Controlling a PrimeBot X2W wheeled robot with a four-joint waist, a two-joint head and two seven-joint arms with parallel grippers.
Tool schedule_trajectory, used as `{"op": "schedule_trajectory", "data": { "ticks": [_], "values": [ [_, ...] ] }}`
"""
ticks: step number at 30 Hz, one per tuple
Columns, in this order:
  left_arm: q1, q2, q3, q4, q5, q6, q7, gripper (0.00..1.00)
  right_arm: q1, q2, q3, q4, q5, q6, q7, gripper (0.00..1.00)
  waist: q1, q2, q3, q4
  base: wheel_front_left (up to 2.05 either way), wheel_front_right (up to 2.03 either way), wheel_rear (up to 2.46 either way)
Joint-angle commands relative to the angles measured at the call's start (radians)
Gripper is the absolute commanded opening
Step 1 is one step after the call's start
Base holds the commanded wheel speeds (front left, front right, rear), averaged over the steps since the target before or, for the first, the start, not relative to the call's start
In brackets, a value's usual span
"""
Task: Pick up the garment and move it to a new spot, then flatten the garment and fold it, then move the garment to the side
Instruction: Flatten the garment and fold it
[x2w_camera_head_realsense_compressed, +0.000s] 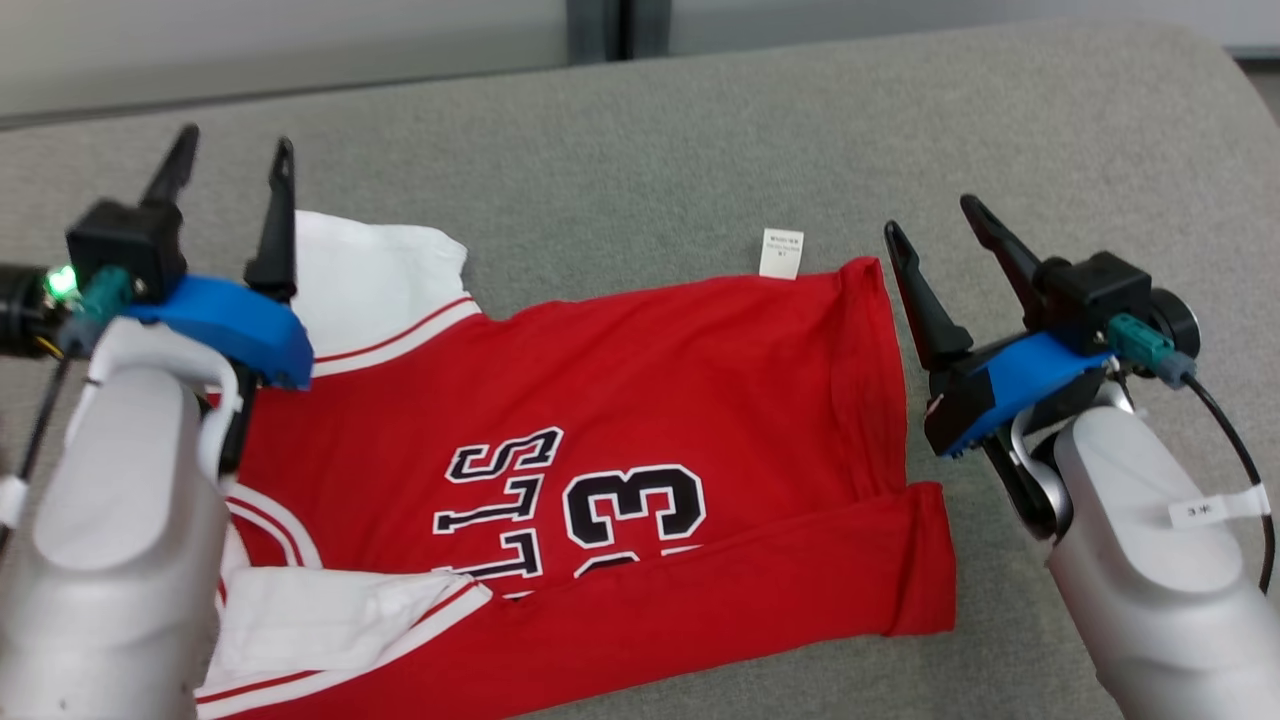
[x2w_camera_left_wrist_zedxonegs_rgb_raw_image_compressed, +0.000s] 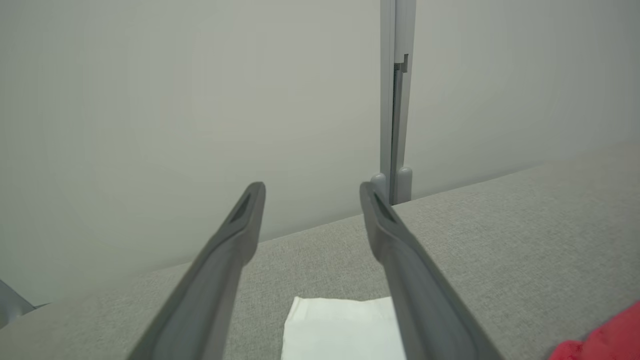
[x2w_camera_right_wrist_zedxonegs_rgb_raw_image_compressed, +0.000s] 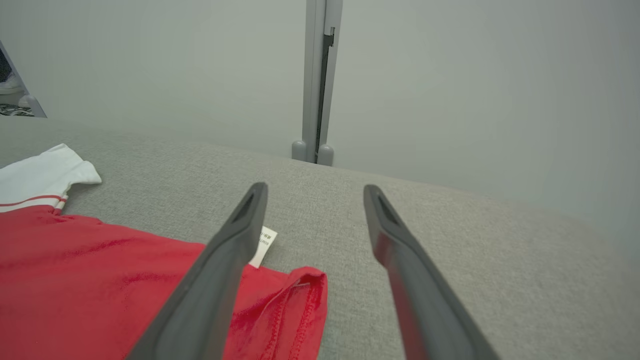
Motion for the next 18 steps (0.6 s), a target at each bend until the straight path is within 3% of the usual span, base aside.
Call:
{"op": "schedule_trajectory", "data": {
  "ticks": [1, 10, 18],
  "values": [
    [-0.056, 0.026, -0.028, 0.037, -0.017, -0.001, 0.020, 1.00, -0.040, -0.005, 0.017, 0.018, 0.010, 0.000, -0.007, 1.00, -0.0004, -0.0003, 0.035, -0.003, 0.00, 0.00, 0.00],
    [-0.243, 0.116, -0.186, 0.224, -0.133, -0.001, 0.186, 1.00, -0.160, -0.015, 0.081, 0.072, 0.058, 0.000, -0.024, 1.00, -0.0004, -0.0003, 0.156, -0.050, 0.00, 0.00, 0.00],
    [-0.300, 0.147, -0.263, 0.342, -0.207, -0.002, 0.253, 1.00, -0.198, -0.022, 0.110, 0.089, 0.084, 0.000, -0.034, 1.00, -0.0004, -0.0003, 0.196, -0.072, 0.00, 0.00, 0.00]
  ]
}}
